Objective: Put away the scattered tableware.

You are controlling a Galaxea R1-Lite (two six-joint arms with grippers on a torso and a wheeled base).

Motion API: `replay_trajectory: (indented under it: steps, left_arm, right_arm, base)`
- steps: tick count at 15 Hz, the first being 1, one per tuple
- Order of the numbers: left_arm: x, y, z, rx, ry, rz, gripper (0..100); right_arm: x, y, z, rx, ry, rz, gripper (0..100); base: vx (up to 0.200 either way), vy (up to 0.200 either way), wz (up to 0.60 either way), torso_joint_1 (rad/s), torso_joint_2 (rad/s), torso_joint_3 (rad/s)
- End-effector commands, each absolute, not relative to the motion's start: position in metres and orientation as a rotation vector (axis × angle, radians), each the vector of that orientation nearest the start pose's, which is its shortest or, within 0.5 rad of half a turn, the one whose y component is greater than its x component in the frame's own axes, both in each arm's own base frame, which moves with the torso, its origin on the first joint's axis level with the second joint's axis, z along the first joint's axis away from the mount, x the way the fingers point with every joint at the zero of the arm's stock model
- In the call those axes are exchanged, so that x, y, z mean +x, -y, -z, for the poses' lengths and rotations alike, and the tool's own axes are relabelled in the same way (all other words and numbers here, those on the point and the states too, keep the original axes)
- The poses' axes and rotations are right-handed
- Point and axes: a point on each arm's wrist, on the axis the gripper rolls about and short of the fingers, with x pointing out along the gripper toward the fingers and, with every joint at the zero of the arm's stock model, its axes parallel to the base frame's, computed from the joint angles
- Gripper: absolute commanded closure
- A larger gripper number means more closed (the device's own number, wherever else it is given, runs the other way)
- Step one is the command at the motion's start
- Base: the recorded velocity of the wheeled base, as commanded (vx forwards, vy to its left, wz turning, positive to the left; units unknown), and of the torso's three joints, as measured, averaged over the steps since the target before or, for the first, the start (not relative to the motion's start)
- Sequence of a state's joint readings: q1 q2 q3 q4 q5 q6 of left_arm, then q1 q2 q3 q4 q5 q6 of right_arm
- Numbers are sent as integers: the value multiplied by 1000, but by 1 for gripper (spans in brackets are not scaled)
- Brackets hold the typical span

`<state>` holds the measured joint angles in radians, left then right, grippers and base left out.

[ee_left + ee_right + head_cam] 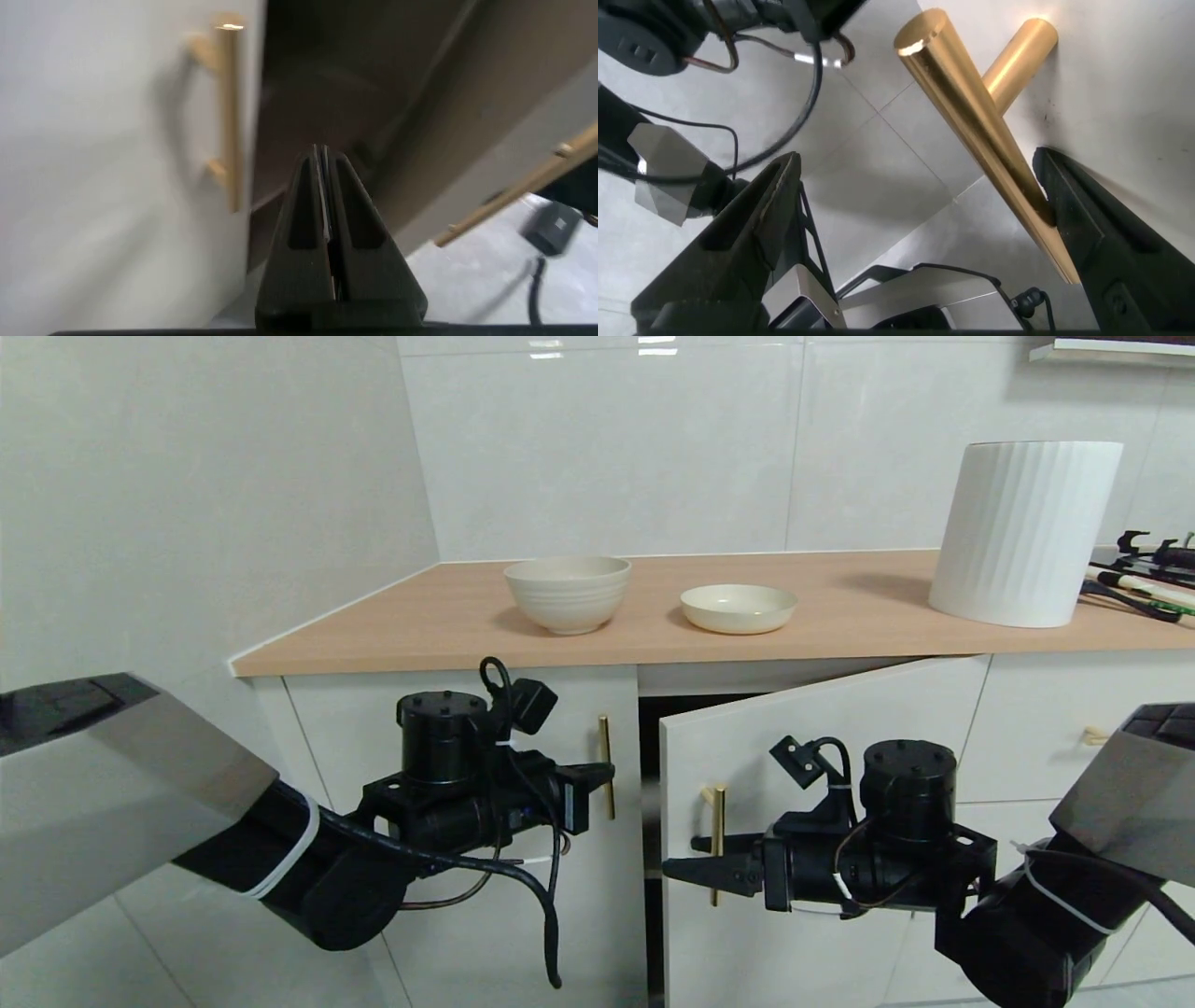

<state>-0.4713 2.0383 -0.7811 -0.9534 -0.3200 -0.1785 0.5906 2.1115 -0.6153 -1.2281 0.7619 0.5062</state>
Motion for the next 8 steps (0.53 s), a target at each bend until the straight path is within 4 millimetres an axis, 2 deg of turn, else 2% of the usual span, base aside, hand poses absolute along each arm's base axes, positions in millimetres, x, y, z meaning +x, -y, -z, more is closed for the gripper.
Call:
replay_trajectory:
  steps: [1,5,8]
  left_arm:
    - [315,173,-94,-144,-356,777,100]
    - [328,185,-80,-150,-367,835,100]
    - [328,198,-74,-157,-386,921,100]
  right_arm:
    - [270,-200,-61,448,-630,-1238,0]
    - [270,-200,-61,447,-629,-1238,0]
    - [270,-200,-60,447,-632,-1237,0]
  base:
    - [0,0,0,0,0,0]
    - [0,0,0,0,0,0]
    - [0,0,0,0,0,0]
